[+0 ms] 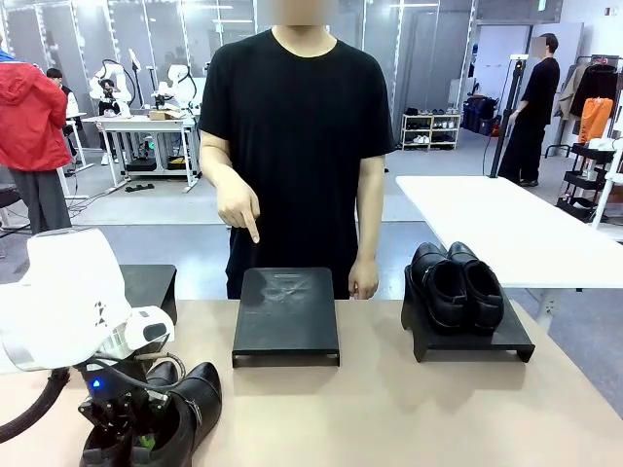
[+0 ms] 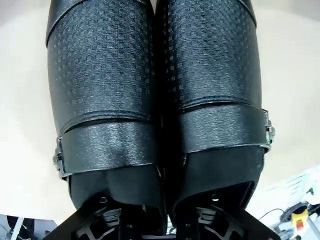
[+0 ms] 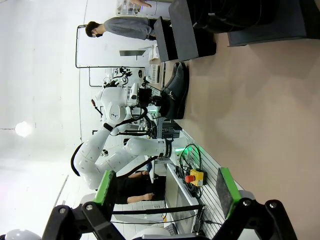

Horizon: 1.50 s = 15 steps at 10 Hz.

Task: Place the shoes on the stand as instructed by the person.
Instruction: Pick up another pair of Shoes and place it on the Shoes Stand indicated by the person.

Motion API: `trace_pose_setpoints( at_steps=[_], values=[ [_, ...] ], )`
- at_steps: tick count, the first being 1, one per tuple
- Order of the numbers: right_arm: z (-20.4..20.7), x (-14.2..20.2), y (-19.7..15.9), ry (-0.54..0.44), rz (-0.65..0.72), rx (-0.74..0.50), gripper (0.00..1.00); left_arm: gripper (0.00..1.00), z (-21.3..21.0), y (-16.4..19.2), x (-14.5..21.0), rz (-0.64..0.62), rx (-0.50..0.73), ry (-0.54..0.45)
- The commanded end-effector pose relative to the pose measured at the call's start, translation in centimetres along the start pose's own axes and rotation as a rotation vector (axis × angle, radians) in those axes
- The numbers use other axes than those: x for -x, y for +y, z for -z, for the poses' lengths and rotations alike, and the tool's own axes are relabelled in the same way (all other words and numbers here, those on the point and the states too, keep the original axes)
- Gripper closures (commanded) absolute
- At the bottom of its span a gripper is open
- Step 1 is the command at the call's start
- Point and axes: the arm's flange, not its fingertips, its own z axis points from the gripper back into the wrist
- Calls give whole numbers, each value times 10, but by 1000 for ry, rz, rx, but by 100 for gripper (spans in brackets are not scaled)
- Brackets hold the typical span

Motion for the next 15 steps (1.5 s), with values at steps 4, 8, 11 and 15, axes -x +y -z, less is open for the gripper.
trace_pose_setpoints(
  at_steps=[4, 8, 11, 15],
  values=[
    [0, 3, 2, 11, -2, 5, 0, 100, -23, -5, -5, -27, -17, -22],
    [0, 3, 2, 11, -2, 5, 0, 97, -119, -1, 9, 31, 79, -166],
    [0, 3, 2, 11, -2, 5, 0, 97, -147, 2, 11, 34, 93, -214],
    [0, 3, 2, 11, -2, 5, 0, 97, -148, 6, 11, 54, 111, -222]
  ],
)
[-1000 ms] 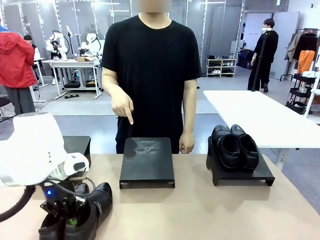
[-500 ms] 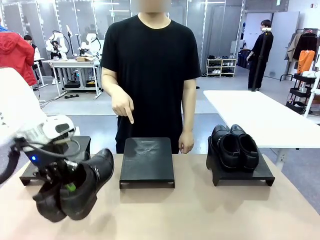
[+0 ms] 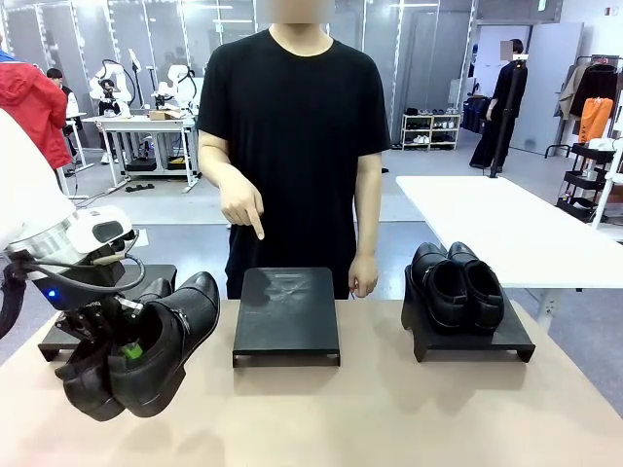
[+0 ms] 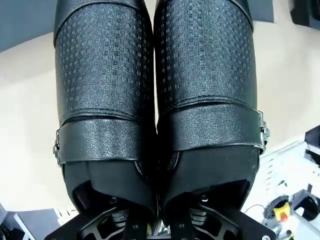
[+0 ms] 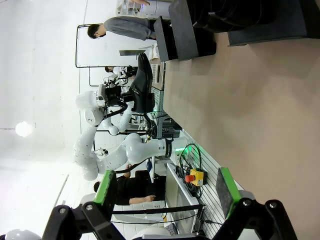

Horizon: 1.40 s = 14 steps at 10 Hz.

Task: Place the shoes on the stand as instructed by the person.
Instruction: Pick up another pair of Shoes and place it on the Shoes Stand indicated by the person.

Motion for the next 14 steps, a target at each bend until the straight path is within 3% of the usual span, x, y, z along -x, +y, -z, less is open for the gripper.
trace_pose_setpoints(
  at_steps=[1, 2, 3, 4, 5, 7, 9, 13, 14],
  values=[
    [0, 3, 2, 9, -2, 5, 0, 97, -5, -1, -2, 0, -4, -15],
    [0, 3, 2, 9, -2, 5, 0, 97, -5, -1, -2, 0, -4, -15],
    [0, 3, 2, 9, -2, 5, 0, 91, 2, 1, 0, -1, 3, 5],
    [0, 3, 2, 9, -2, 5, 0, 91, 1, -19, -4, 57, 17, -54],
    [0, 3, 2, 9, -2, 5, 0, 91, -2, -46, -20, -7, 32, -94],
    [0, 3, 2, 9, -2, 5, 0, 91, -10, -102, -52, -9, 5, -76],
    [0, 3, 2, 9, -2, 5, 0, 91, -14, -130, -81, -76, -99, -93],
    [0, 3, 2, 9, -2, 5, 0, 91, 5, -194, -136, -102, -127, -123],
    [0, 3, 2, 9, -2, 5, 0, 91, 14, -204, -149, -123, -185, -134]
  ],
)
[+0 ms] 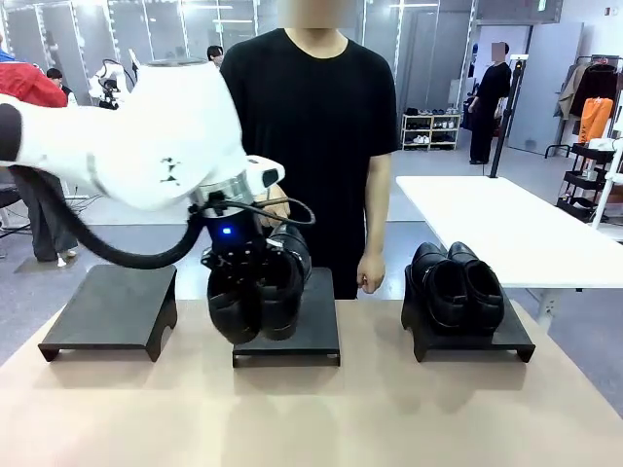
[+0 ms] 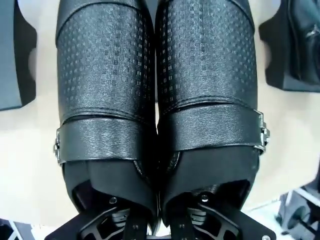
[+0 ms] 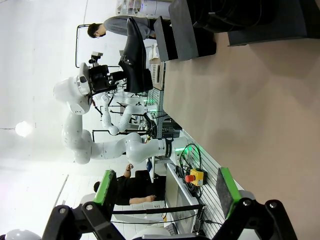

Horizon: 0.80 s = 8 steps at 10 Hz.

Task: Place the shoes on the stand as instructed by the person.
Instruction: Pick up another pair of Shoes and place it on the Shoes Stand indicated by the person.

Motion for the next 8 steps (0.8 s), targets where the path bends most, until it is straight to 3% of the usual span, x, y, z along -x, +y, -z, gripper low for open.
trace_pose_setpoints(
  at_steps=[1, 3, 8],
  values=[
    [0, 3, 2, 9, -2, 5, 0, 91, 8, -37, -30, -44, -97, -37],
    [0, 3, 2, 9, -2, 5, 0, 91, 35, -53, -48, -40, -139, -55],
    [0, 3, 2, 9, -2, 5, 0, 91, 84, -53, -80, -22, -124, -115]
  ],
)
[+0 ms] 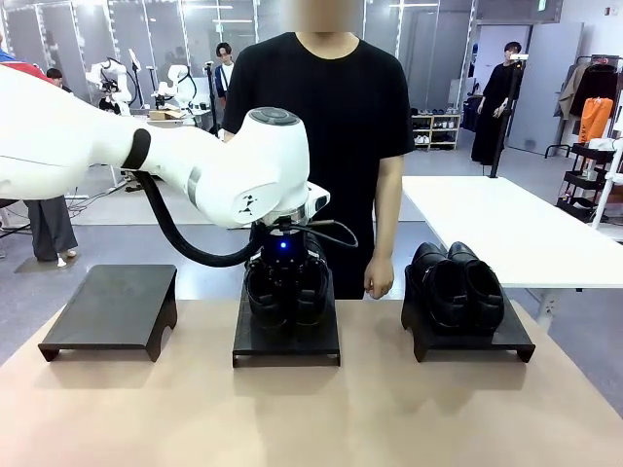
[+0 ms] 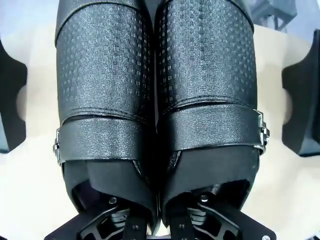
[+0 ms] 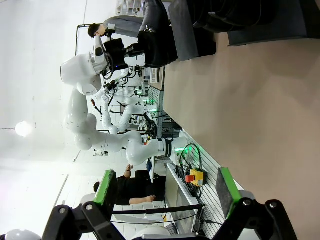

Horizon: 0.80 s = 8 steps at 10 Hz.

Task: Place the shoes on the stand as instructed by the person.
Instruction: Pick up another pair of Shoes and place it on the Shoes Stand indicated by the person.

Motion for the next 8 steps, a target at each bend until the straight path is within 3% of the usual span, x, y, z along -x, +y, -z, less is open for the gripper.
trace_pose_setpoints(
  at_steps=[1, 8],
  values=[
    [0, 3, 2, 9, -2, 5, 0, 91, 4, -5, -14, 19, -22, -59],
    [0, 3, 2, 9, -2, 5, 0, 91, 54, -6, -10, 27, -103, -20]
  ],
)
